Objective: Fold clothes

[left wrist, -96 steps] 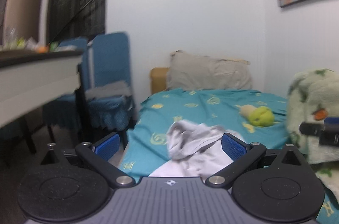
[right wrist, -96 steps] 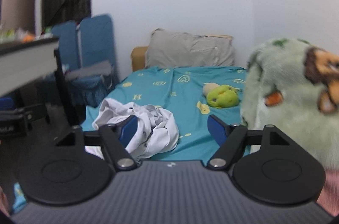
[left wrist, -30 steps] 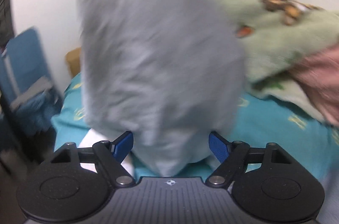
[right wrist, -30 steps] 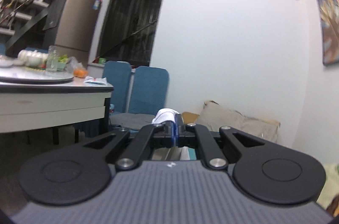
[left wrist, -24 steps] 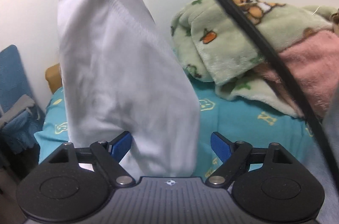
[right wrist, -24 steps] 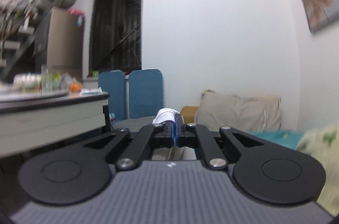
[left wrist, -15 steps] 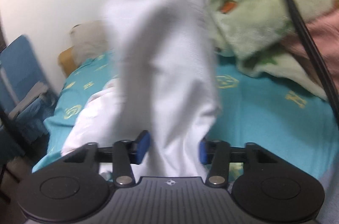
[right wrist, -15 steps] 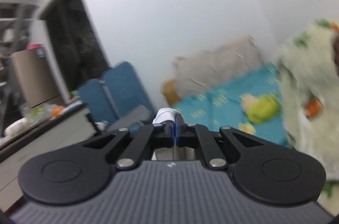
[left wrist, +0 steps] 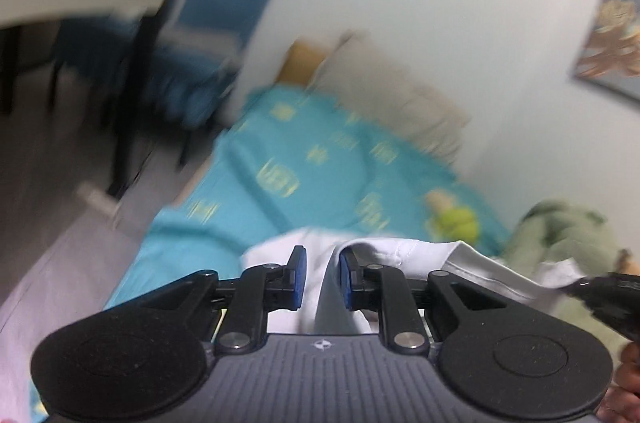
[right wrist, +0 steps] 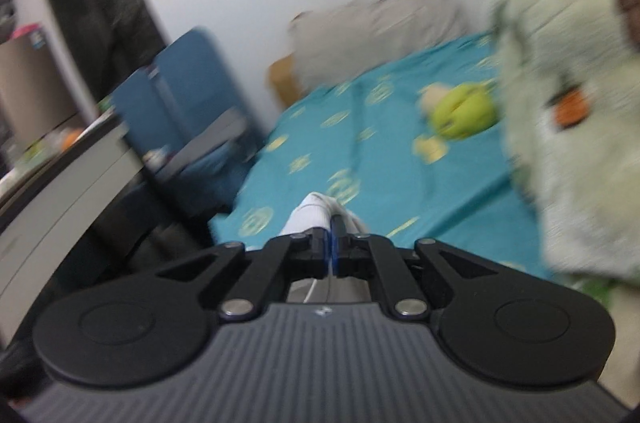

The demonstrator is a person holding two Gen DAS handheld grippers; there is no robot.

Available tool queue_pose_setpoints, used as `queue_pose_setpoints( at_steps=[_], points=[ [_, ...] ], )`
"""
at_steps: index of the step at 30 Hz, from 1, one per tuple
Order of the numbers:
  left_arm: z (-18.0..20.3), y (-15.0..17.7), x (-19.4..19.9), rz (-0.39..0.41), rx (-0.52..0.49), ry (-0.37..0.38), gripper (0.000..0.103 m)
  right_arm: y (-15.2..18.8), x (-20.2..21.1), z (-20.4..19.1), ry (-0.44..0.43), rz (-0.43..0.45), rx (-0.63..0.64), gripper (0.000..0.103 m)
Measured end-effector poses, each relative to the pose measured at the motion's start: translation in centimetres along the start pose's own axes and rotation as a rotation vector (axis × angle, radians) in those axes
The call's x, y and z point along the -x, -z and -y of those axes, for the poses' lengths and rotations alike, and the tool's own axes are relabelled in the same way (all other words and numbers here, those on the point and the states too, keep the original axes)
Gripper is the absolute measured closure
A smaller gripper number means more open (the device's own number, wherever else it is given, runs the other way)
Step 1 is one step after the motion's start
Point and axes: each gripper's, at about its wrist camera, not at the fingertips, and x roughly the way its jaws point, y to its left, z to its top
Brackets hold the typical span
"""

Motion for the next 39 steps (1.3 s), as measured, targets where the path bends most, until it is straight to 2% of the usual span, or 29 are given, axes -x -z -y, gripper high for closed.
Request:
queue_pose_setpoints(
  at_steps=[2, 5, 7, 10, 12, 14, 17, 20, 23, 26, 28, 30, 32, 34, 36, 39],
  points=[
    [-1.0, 0.4, -0.5, -0.077, -0.014, -0.083, 0.084, 0.7, -0.8, -1.3, -0.037, -0.042, 0.015, 0.099],
    [-0.8, 2.2, -1.1, -0.153, -0.054, -0.125, 0.083, 1.7, -1.9, -2.8, -0.074, -0.096, 0.021, 0.098],
    [-0.1, 3.4, -0.8, -0.165, -0.08, -0.139, 0.077, 2.3, -2.4, -3.4, -0.073, -0.113, 0.027, 0.099],
    [0.8, 4.2, -0.4, -0.162, -0.113, -0.145, 0.062, 2.7, -2.6, -4.1, -0.062, -0.118, 0.04, 0.098],
    [1.6, 4.8, -0.2, -0.158, -0.152, -0.169, 0.042, 2.7, -2.7, -4.0, -0.065, -0.116, 0.029, 0.098],
    [2.2, 5.4, 0.2, -0.152, -0.204, -0.195, 0.03, 2.6, -2.7, -3.8, -0.066, -0.11, 0.02, 0.099],
    [3.5, 6.2, 0.7, -0.142, -0.278, -0.17, 0.015, 2.6, -2.7, -3.6, -0.067, -0.104, 0.005, 0.099],
    [5.2, 7.2, 1.5, -0.124, -0.352, -0.139, 0.011, 2.6, -2.8, -3.4, -0.07, -0.104, -0.008, 0.099],
    [6.6, 7.7, 0.8, -0.089, -0.428, -0.15, 0.007, 2.6, -2.9, -3.3, -0.075, -0.104, -0.021, 0.099],
    [7.4, 8.4, -0.9, -0.084, -0.473, -0.205, 0.007, 2.5, -2.8, -3.2, -0.085, -0.099, -0.041, 0.099],
    [7.5, 8.8, -1.9, -0.076, -0.48, -0.269, 0.007, 2.4, -2.7, -2.9, -0.085, -0.083, -0.062, 0.099],
    [7.1, 8.7, -2.6, -0.049, -0.453, -0.369, 0.007, 2.4, -2.3, -2.5, -0.077, -0.052, -0.094, 0.099],
    [6.2, 7.9, -2.4, 0.008, -0.366, -0.437, 0.007, 2.4, -2.0, -2.2, -0.039, -0.015, -0.108, 0.099],
    [5.4, 6.9, -1.5, 0.094, -0.279, -0.473, 0.006, 2.6, -1.9, -2.4, 0.047, 0.01, -0.06, 0.099],
    [5.0, 6.1, -0.6, 0.16, -0.234, -0.489, 0.003, 2.9, -2.4, -2.8, 0.149, 0.008, 0.009, 0.098],
    [4.9, 5.6, 0.7, 0.225, -0.181, -0.465, 0.002, 4.1, -3.8, -2.9, 0.233, -0.025, 0.088, 0.097]
  ],
)
